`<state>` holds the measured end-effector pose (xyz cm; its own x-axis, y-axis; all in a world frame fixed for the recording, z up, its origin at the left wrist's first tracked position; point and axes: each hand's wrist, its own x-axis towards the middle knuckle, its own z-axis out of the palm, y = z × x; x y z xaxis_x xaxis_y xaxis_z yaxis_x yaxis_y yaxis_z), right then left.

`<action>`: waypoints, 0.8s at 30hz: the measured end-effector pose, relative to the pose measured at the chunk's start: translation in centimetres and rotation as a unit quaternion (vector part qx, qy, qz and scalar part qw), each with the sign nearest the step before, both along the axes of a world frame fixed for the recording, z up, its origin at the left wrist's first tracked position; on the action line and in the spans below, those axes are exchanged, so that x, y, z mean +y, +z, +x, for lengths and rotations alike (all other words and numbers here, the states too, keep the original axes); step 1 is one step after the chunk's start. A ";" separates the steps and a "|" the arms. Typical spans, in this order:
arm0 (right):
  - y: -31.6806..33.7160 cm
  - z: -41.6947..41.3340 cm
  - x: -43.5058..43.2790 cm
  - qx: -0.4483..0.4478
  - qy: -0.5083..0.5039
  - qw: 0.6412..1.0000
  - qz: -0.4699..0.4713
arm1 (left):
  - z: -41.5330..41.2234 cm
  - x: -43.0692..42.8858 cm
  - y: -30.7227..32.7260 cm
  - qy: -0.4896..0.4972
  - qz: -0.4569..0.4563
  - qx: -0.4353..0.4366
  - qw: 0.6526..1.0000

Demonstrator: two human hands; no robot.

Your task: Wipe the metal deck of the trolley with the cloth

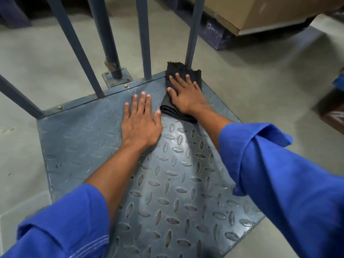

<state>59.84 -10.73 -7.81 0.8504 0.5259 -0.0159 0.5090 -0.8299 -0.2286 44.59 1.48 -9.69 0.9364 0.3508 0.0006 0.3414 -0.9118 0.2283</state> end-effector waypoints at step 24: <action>0.8 -5.2 1.3 -0.053 0.000 0.992 0.113 | -1.5 -0.6 0.3 0.016 0.008 -0.005 1.000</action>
<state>54.66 -9.40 -7.01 0.8407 0.5061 0.1926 0.5406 -0.7633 -0.3537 43.09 0.88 -9.40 0.9246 0.3805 0.0150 0.3685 -0.9040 0.2168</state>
